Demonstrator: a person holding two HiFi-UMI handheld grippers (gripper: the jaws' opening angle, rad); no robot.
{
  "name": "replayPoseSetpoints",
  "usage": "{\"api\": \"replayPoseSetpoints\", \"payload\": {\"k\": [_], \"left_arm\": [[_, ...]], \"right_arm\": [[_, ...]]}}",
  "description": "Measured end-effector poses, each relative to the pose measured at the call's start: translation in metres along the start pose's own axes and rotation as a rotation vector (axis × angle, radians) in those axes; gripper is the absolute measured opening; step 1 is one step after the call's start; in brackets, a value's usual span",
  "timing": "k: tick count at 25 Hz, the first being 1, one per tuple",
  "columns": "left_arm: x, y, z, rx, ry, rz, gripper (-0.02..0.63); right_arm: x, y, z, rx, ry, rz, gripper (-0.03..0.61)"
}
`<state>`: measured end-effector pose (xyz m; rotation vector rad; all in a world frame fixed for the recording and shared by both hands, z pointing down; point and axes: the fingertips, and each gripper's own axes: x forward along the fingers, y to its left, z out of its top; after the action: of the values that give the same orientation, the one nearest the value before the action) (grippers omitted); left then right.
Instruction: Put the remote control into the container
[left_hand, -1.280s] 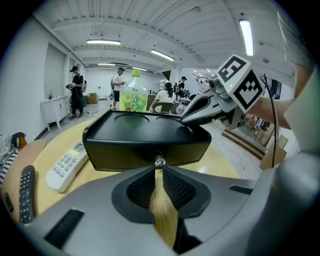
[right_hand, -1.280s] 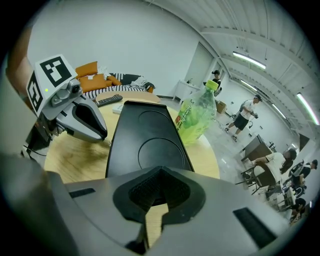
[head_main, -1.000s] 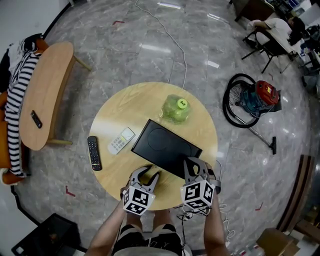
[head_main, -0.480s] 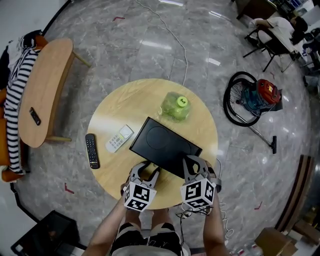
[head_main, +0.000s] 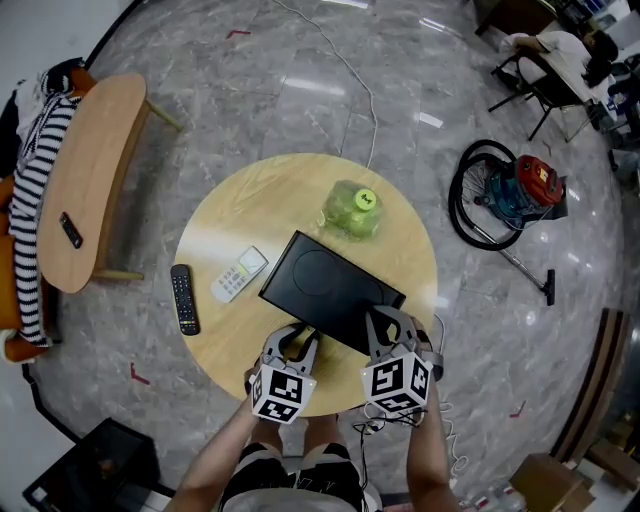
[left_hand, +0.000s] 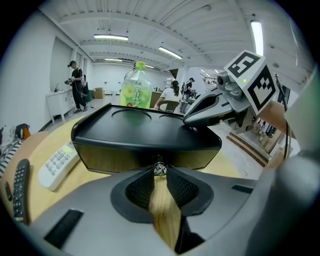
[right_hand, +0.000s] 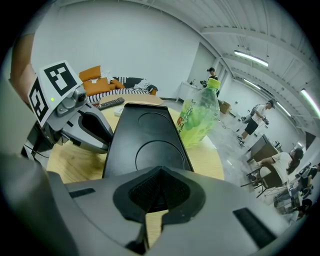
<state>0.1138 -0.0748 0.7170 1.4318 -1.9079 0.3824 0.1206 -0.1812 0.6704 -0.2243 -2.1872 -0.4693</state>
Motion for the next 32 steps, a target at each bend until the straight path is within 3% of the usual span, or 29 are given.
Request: {"api": "replayPoseSetpoints", "payload": {"k": [16, 32], "left_arm": [[-0.002, 0.0, -0.003, -0.014, -0.003, 0.016, 0.077], [-0.033, -0.008, -0.036, -0.028, 0.012, 0.023, 0.077]], "right_arm": [[0.001, 0.001, 0.0, -0.011, 0.012, 0.001, 0.008], [0.0, 0.002, 0.0, -0.011, 0.022, -0.012, 0.008]]}}
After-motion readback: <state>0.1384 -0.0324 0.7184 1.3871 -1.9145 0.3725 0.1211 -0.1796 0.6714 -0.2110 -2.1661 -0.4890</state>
